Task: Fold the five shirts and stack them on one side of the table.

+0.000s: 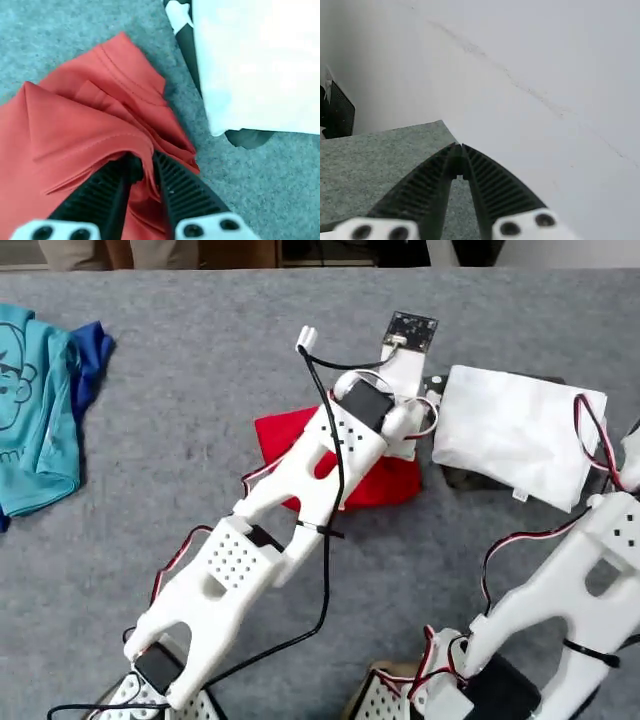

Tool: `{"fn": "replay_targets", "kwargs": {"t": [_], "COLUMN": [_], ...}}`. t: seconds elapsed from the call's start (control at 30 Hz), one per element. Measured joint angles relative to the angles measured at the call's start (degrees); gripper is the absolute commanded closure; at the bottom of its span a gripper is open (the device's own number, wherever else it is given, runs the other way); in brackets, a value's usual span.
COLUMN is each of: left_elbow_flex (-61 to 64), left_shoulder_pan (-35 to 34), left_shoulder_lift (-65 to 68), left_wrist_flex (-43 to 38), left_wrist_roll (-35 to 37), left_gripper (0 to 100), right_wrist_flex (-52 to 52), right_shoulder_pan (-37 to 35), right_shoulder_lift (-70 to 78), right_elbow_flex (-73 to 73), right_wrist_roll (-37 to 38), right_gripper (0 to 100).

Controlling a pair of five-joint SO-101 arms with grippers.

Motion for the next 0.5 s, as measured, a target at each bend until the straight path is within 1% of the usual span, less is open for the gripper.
{"fn": "replay_targets", "kwargs": {"t": [0.27,0.5], "left_elbow_flex": [0.00,0.00], "left_shoulder_pan": [0.09,0.18], "left_shoulder_lift": [0.18,4.13], "left_wrist_flex": [-3.16,-4.75], "left_wrist_roll": [0.00,0.00], "left_gripper": [98,98], "right_wrist_flex": [0.00,0.00], "right_shoulder_pan": [0.00,0.00], "right_shoulder_lift": [0.00,0.00], "right_elbow_flex": [0.00,0.00], "right_wrist_roll": [0.00,0.00], "right_gripper": [99.4,99.4]}}
